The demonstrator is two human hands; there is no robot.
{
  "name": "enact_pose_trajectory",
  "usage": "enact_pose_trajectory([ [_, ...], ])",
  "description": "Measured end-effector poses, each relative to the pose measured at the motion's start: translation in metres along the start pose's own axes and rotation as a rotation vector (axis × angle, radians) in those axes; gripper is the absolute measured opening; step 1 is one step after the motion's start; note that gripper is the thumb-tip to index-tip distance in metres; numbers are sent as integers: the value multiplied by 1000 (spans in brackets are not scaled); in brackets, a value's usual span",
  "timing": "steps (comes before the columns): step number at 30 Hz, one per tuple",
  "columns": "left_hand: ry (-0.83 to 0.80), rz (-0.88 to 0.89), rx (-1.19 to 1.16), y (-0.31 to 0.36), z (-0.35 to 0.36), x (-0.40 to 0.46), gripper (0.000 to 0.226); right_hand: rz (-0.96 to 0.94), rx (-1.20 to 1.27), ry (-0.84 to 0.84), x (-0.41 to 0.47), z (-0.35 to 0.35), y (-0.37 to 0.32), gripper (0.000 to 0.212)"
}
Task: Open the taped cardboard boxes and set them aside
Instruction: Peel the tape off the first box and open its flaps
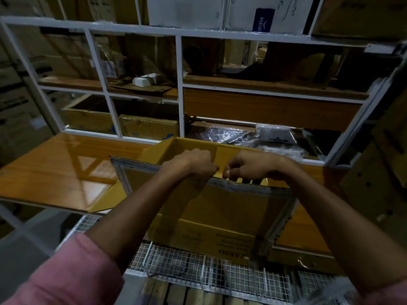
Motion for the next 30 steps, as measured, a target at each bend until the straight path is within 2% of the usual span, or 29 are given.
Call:
enact_pose_trajectory([
  [4, -233, -51, 40, 3, 22, -29, 36, 27, 5, -67, -10, 24, -8, 26],
  [8, -292, -92, 66, -2, 39, -49, 48, 55, 232, -170, -19, 51, -14, 28],
  [13, -208, -104, 92, -30, 76, -48, 58, 75, 207, -39, -11, 78, -11, 37],
  [18, 1, -69, 6, -58, 107, -46, 50, 77, -62, 212, 9, 112, 2, 41],
  [23, 108, -86, -33, -86, 141, -35, 50, 177, -18, 294, 22, 160, 28, 43],
  [30, 217, -20, 61, -104, 161, -14, 57, 371, -148, 448, 21, 196, 69, 43],
])
Point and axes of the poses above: each hand's wrist, its own x-axis towards the middle knuckle, its own z-axis out of the palm, y = z × x, the point moved 7 cm from there along x, towards the middle knuckle, and after that the axes turned 14 degrees about -x, right-handed, at the moved point
